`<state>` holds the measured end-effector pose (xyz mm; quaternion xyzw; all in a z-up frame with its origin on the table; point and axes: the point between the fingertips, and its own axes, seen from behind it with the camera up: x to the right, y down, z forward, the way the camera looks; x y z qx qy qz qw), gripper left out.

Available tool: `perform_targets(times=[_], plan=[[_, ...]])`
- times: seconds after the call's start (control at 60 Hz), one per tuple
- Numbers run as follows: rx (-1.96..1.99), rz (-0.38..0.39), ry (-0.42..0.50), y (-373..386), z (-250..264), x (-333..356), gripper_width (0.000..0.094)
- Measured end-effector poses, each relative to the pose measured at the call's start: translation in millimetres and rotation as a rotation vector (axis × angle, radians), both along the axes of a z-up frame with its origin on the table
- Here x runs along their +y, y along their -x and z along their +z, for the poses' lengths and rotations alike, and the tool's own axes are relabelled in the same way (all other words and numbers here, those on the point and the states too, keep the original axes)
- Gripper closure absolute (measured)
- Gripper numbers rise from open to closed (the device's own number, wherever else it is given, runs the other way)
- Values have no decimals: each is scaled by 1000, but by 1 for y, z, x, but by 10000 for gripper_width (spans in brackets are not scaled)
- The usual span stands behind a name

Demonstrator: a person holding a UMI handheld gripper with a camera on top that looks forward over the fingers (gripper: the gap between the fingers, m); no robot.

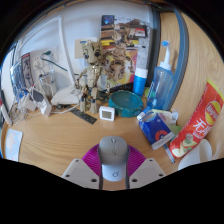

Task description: Arrange mouse

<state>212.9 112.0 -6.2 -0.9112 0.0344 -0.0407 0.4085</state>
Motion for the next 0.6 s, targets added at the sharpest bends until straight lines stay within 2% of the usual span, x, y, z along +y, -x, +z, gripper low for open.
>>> perform_targets(times=[0.083, 0.217, 0.383, 0.483, 0.6], plan=[[-28, -37, -20, 1, 31, 0, 640], [-35, -71, -166, 40, 145, 5, 640], [-19, -2, -323, 154, 264, 5, 640], [26, 67, -343, 244, 284, -1, 639], [82, 153, -305, 348, 250, -11, 640]])
